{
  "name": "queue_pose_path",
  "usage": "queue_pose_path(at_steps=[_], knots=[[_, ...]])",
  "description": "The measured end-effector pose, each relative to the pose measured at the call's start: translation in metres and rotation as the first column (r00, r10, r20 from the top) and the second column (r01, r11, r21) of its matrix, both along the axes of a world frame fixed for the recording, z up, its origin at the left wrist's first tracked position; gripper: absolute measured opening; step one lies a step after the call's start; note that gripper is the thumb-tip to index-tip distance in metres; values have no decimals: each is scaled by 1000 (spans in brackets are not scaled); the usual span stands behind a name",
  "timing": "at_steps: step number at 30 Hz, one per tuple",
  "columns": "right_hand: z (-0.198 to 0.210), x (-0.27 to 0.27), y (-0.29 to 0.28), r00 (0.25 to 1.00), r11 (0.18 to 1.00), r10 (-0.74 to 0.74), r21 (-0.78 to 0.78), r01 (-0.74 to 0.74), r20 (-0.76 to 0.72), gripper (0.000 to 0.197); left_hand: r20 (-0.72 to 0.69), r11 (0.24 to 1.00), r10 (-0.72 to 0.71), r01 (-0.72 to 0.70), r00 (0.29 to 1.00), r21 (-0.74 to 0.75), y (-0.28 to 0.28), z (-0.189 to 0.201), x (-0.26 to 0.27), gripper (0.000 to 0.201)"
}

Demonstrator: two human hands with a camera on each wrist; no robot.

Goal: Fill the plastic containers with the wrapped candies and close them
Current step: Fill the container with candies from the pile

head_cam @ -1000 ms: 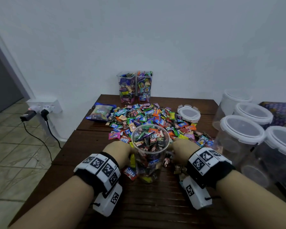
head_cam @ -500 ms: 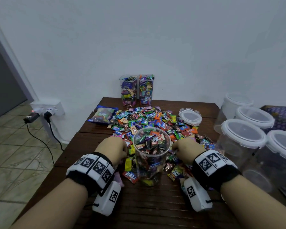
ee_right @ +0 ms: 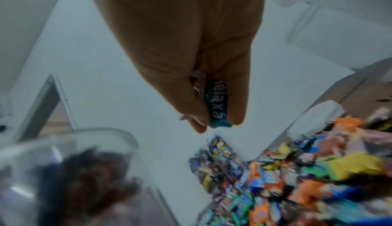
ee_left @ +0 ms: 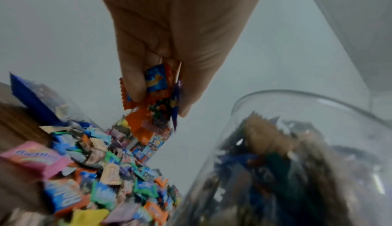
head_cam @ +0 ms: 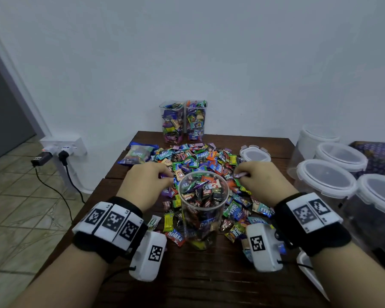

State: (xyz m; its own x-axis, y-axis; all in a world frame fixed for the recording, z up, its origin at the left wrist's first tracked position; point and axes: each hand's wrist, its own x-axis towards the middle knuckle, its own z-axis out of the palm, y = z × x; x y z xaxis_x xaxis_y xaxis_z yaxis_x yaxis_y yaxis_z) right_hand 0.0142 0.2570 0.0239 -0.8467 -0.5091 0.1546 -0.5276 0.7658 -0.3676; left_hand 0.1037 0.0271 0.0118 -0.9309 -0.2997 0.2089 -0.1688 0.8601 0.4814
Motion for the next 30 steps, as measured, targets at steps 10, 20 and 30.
queue_pose_path(at_steps=[10, 20, 30], knots=[[33, 43, -25, 985, 918, 117, -366, -156, -127, 20, -276, 956, 28, 55, 961, 287, 6, 26, 10, 16], [27, 56, -46, 974, 942, 223, -246, -228, -49, 29, -352, 926, 8, 125, 936, 355, 12, 33, 13, 6], [12, 63, -27, 995, 849, 99, -524, -68, 32, 42, -368, 913, 1, 149, 930, 379, 16, 33, 13, 13]])
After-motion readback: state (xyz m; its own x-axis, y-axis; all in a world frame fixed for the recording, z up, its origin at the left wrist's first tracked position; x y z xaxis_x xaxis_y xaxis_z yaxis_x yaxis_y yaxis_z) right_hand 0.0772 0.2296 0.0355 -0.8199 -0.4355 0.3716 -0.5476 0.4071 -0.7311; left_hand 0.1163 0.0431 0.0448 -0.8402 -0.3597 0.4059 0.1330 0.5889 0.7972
